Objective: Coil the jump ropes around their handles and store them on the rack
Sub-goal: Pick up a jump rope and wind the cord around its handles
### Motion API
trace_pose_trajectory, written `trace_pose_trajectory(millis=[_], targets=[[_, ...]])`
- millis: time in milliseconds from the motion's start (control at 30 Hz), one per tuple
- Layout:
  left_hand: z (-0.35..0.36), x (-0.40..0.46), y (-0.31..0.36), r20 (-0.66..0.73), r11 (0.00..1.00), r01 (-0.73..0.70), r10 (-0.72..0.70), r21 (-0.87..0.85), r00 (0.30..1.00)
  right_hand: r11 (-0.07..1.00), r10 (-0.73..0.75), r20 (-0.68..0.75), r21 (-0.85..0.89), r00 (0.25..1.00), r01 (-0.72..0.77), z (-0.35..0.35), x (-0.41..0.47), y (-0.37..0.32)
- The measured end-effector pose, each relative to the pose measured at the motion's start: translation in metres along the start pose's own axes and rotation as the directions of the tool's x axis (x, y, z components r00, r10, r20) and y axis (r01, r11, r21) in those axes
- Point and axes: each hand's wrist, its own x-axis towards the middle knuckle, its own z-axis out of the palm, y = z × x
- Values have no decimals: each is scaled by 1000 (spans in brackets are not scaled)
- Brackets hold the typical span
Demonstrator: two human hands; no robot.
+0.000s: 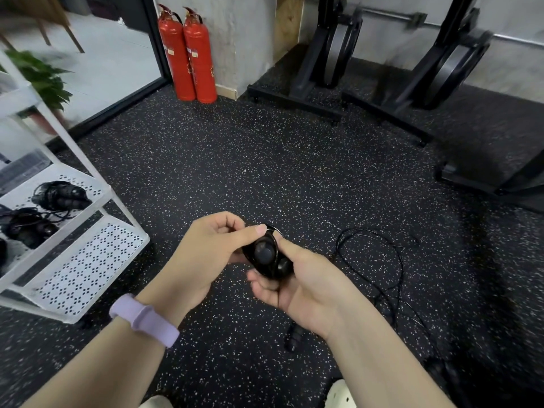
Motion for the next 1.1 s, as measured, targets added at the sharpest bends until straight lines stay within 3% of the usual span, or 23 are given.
trace_pose_trajectory(millis=[267,433,567,733,967,1100], targets=[[1,1,2,-21,995,-13,10,-97,1000,1000,-1,44,20,999,0,-1,-1,-2],[-3,4,3,3,998,-40,40,-49,999,994,24,142,105,990,-39,-7,-4,-3],[-7,5,4,2,989,-127,128,80,992,993,59,255,87,965,-83,-7,-9,-5],[-5,4,1,44,971,-222,219,92,975,992,83,317,66,945,-109,-7,-8,-4],[-10,-1,-1,211,951,-147,91,271,973,992,115,397,-5,910,-123,-17,-15,-12],[-1,-7,2,39,954,-148,143,261,989,992,45,401,-128,915,7,-17,-17,-15]])
